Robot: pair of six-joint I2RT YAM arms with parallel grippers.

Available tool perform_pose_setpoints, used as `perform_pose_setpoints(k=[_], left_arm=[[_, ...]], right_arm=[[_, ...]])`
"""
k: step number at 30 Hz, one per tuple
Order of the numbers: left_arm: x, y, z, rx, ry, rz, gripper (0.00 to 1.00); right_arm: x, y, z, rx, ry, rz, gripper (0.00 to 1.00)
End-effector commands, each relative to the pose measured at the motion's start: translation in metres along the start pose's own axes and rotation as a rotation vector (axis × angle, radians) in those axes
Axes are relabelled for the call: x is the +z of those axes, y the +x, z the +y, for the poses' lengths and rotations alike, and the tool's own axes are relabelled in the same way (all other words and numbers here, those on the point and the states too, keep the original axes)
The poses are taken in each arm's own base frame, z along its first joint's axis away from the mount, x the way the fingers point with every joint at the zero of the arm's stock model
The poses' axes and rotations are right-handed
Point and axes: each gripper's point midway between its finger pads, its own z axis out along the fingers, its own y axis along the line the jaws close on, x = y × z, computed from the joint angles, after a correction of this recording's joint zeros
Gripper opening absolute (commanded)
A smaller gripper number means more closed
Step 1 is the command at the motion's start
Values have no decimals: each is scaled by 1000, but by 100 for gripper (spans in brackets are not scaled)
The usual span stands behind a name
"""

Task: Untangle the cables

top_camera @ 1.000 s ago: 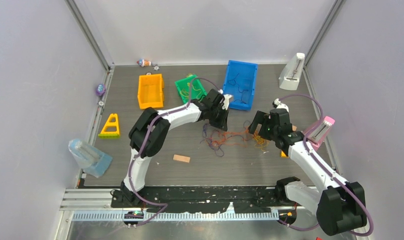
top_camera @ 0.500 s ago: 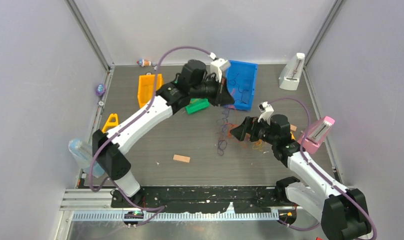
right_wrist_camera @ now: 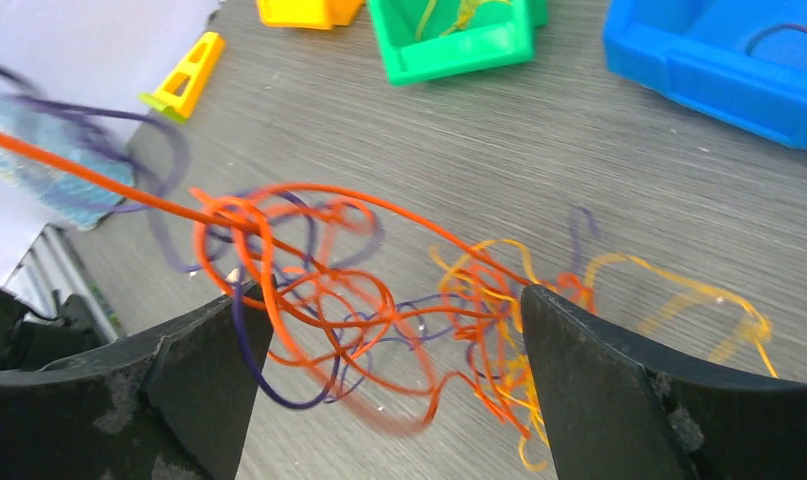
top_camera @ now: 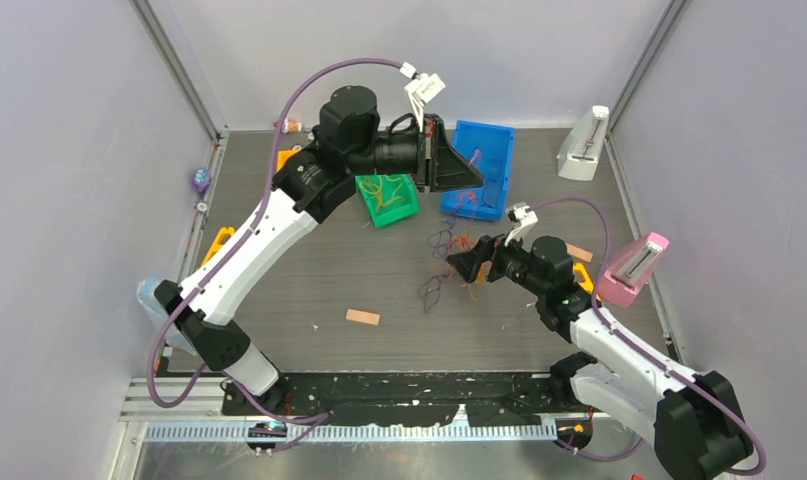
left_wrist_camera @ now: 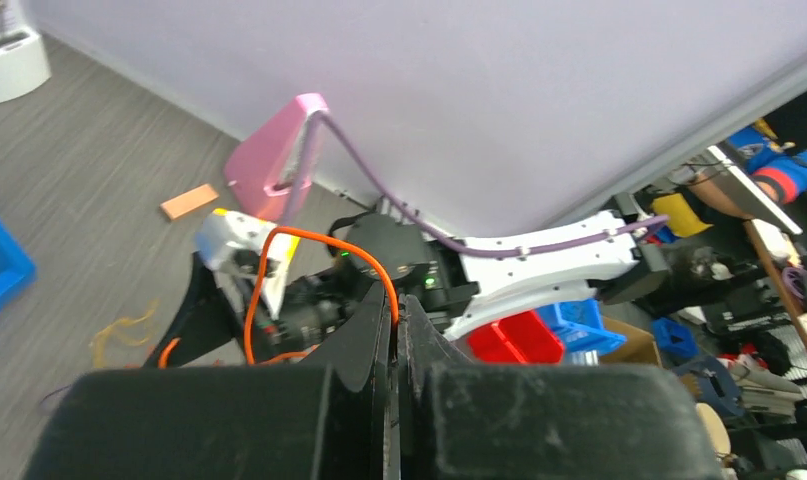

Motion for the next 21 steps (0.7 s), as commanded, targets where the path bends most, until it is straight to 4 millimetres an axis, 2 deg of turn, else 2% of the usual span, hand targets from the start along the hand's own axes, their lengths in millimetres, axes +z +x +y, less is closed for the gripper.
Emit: perform_pose_setpoints(k=[1,2,4,5,6,7,8,11,12,16,18,21], left_arm=[[-15,-31,-55,31,149,-75,0],[-18,-37,-60,46,152,-94,0],[-28,-50,-67,72,131,-128,0],[-33,-58,-68,83,110,-148,0],[-40,-65,-69,93,85,-169,0],[-48,-71,-71,104,60,-196,0],[-57,-78,-72,117,30,-229,0],[-84,-92,-66,140,-61,-317,0],[-92,-95,-61,139,-92,-340,0],[-129,-102,-30,102,-221,-421,0],[-147,-101,-8,83,-292,-456,0],[-175,-101,21,67,-406,-505,0]], right_arm=[[9,-12,-20,7,113,-43,94],[9,-5,-23,20,121,-27,93],[9,10,-34,61,165,1,85],[7,20,-45,102,223,14,75],[5,25,-53,123,263,23,71],[0,35,-67,161,345,39,59],[-2,40,-73,178,380,50,54],[-20,54,-102,241,556,65,24],[-27,61,-109,255,606,86,20],[-58,61,-137,316,812,41,9],[-78,55,-151,338,931,-16,6],[-102,44,-160,368,1051,-108,5]])
